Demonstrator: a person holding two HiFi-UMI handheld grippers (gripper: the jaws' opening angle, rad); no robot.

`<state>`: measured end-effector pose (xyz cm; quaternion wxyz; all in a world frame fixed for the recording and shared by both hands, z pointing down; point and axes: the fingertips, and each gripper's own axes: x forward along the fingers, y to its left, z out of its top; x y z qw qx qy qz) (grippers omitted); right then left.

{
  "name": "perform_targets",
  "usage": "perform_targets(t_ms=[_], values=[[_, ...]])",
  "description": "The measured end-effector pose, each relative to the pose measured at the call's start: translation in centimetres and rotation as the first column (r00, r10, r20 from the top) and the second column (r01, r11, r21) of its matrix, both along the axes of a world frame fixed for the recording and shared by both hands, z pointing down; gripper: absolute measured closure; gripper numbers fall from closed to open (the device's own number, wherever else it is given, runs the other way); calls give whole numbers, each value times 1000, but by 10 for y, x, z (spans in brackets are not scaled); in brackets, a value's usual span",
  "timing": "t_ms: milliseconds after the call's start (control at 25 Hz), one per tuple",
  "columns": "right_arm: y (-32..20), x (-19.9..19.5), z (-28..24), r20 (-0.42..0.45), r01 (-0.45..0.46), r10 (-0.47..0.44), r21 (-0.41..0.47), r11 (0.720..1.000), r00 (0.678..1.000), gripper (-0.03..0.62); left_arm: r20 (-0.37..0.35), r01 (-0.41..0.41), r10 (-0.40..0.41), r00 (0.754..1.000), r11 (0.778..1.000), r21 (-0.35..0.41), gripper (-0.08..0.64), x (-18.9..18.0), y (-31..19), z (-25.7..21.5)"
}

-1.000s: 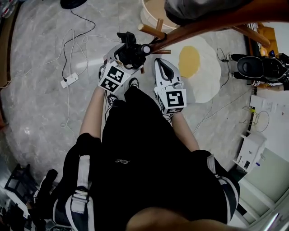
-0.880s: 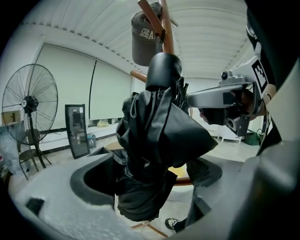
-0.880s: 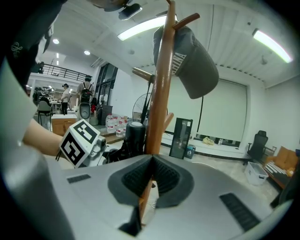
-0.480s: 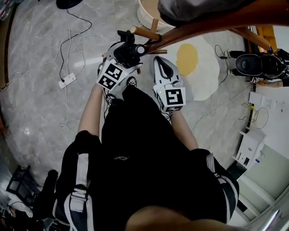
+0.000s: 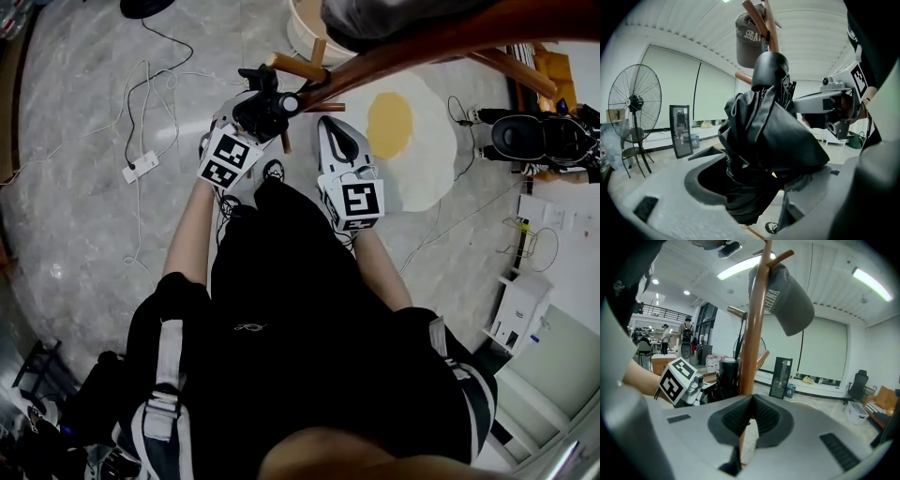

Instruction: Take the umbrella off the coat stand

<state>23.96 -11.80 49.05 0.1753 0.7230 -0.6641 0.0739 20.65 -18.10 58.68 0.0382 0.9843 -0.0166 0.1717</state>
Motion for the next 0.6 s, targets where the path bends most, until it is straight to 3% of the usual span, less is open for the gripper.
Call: perform_targets(t_ms=[600], values=[[6,-6,-8,11,5,-6,40,999,1000,586,-44,74,-73,996,997,9,261,-11,9,-33]])
